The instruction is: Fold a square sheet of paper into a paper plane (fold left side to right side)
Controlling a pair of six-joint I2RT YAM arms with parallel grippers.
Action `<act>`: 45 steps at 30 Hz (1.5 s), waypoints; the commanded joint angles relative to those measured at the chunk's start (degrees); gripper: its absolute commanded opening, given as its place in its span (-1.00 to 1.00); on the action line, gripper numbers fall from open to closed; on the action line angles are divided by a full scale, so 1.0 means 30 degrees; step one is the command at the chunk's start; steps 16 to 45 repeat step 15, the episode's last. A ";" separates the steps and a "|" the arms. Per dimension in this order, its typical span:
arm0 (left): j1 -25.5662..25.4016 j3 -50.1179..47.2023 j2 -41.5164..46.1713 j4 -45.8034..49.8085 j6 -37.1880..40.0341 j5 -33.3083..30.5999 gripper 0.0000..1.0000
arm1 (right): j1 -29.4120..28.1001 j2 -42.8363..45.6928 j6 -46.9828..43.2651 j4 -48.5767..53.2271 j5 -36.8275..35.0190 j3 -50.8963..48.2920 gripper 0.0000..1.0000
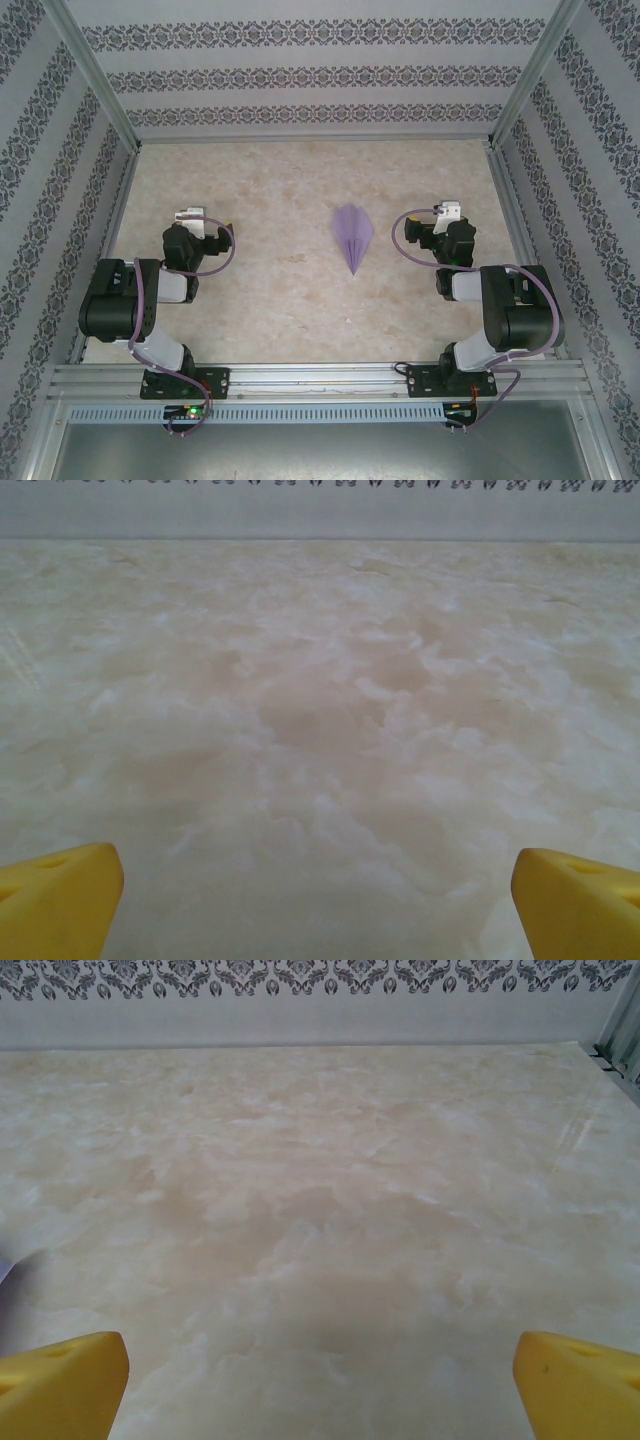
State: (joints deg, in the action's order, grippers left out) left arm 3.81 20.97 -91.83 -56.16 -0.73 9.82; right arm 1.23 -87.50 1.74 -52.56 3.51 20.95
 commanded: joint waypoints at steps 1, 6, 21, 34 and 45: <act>-0.0012 -0.0274 0.0164 -0.0738 -0.0333 -0.0067 0.99 | -0.0177 0.0017 0.0198 -0.0411 -0.0144 0.0236 0.96; -0.0012 0.0028 0.0157 -0.0201 -0.0104 0.0518 0.99 | -0.0177 -0.0011 0.0190 -0.0383 -0.0159 0.0253 0.97; -0.0012 0.0041 0.0171 -0.0197 -0.0096 0.0505 0.99 | -0.0177 0.0017 0.0187 -0.0353 -0.0173 0.0253 0.96; -0.0012 0.0041 0.0171 -0.0197 -0.0096 0.0505 0.99 | -0.0177 0.0017 0.0187 -0.0353 -0.0173 0.0253 0.96; -0.0012 0.0041 0.0171 -0.0197 -0.0096 0.0505 0.99 | -0.0177 0.0017 0.0187 -0.0353 -0.0173 0.0253 0.96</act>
